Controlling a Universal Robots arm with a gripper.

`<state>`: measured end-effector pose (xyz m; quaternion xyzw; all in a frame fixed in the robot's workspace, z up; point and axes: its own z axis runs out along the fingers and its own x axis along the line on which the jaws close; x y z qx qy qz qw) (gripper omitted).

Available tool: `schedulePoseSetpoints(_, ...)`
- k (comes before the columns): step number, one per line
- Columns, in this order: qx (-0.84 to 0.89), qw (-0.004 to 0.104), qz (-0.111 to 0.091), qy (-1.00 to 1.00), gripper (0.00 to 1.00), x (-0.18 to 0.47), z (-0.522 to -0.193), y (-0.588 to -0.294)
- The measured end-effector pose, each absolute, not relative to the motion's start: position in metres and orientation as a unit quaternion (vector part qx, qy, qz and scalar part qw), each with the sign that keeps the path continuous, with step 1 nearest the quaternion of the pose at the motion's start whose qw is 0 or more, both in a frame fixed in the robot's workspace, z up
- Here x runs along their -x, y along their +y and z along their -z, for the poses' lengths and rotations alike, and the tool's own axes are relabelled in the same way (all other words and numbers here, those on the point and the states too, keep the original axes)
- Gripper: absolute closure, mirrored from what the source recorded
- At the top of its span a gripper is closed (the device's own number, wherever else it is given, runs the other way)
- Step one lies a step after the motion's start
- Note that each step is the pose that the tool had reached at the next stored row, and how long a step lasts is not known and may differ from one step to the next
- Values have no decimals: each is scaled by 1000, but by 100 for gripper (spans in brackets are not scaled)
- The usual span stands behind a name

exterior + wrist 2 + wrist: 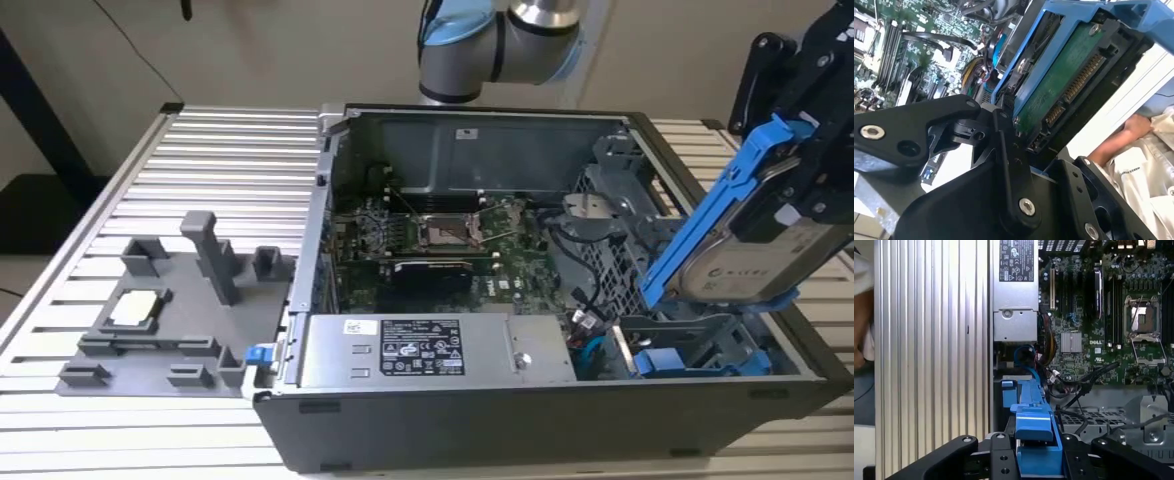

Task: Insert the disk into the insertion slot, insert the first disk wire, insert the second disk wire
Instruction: 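Insert the disk into the insertion slot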

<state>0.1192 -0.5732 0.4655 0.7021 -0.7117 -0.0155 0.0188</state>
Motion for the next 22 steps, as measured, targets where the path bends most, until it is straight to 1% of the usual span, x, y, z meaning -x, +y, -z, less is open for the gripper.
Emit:
schedulePoseSetpoints(10,-704,14,11,-710,67,-119,-455,-573)
schedulePoseSetpoints(22,-706,12,10,-708,67,-119,-445,-574)
